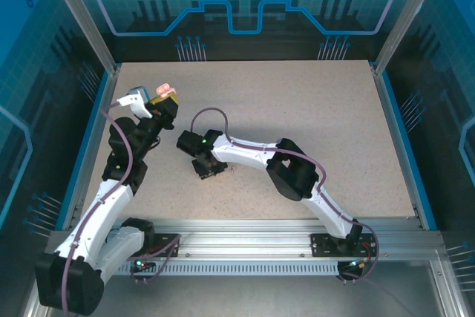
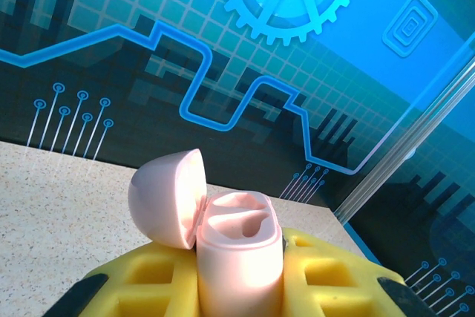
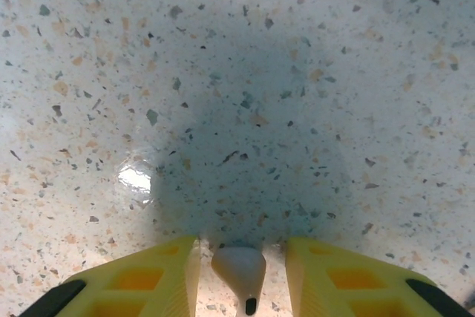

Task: Insert the wireless bluetooth earbuds into the charging case

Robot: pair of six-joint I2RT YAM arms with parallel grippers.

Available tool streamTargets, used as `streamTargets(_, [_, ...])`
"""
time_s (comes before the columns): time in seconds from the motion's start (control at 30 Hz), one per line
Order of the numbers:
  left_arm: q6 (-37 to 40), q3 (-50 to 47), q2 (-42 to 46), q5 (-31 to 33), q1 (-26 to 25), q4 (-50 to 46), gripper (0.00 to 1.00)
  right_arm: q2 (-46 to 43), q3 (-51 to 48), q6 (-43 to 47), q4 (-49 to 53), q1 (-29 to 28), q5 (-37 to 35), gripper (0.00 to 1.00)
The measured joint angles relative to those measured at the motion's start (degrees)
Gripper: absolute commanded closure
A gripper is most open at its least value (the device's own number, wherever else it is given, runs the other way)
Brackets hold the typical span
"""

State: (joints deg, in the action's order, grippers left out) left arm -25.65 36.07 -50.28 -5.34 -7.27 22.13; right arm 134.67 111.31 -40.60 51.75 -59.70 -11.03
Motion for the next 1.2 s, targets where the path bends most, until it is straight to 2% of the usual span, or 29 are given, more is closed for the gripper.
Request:
streamTargets(0.23, [0.0, -0.4, 0.2, 0.0, 0.0, 0.0, 1.00, 0.3, 0.6, -1.5, 0.8, 0.0, -0.4, 0.71])
streamTargets(0.6, [-0.8, -0.7, 0.2, 0.0, 0.0, 0.2, 1.00, 0.1, 0.6, -2.1, 0.7, 0.0, -0.6, 0.86])
streamTargets(0.73, [-1.2, -0.8, 0.2, -0.2, 0.0, 0.3, 1.00, -1.2, -0.8, -2.0, 0.1, 0.1, -1.0, 0.87])
streamTargets(0.93, [-1.3, -1.0, 1.0, -2.4, 0.0, 0.4, 1.00, -8.4, -5.3, -1.1, -1.1, 0.9, -2.5, 0.87])
streamTargets(1.2, [-1.3, -3.3, 1.0, -10.6, 0.0, 6.9, 1.00, -24.9, -11.6, 2.6, -3.7, 5.9, -5.4, 0.87])
